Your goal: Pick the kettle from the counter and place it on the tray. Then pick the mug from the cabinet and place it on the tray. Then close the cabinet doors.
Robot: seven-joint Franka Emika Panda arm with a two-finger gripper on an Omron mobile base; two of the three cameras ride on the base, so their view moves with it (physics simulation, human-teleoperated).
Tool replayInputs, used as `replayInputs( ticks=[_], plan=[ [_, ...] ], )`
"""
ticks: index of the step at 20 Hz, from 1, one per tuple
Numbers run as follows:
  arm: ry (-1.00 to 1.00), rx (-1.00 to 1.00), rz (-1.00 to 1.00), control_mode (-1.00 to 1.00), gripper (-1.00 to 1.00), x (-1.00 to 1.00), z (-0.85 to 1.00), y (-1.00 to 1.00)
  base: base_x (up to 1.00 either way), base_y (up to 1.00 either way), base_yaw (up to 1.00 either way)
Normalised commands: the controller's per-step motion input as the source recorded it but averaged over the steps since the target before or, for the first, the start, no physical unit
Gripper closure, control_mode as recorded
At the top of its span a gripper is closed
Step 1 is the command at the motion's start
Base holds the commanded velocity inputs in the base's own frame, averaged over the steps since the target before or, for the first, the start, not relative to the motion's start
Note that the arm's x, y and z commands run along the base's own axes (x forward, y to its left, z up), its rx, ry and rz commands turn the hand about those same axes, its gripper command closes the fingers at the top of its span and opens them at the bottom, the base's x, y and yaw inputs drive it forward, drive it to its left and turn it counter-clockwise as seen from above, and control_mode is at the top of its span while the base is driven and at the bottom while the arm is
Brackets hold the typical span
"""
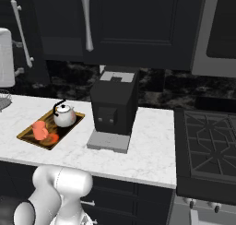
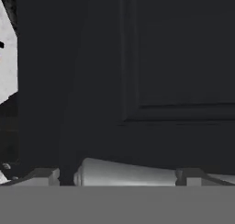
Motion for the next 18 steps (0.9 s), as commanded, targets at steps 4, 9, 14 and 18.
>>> replayInputs(
  ticks=[4, 9, 14, 18],
  plan=[
    [0.14, 0.0, 0.03, -1.0, -1.0, 0.99, -0.26, -0.19, 0.0, 0.0, 0.0],
    [0.19, -0.01, 0.04, -1.0, -1.0, 0.97, -0.25, -0.21, 0.0, 0.0, 0.0],
    [0.15, -0.04, 0.03, -1.0, -1.0, 0.95, -0.27, -0.2, 0.0, 0.0, 0.0],
    [0.07, -0.08, 0.05, -1.0, -1.0, 0.87, -0.36, -0.13, 0.0, 0.0, 0.0]
  ],
)
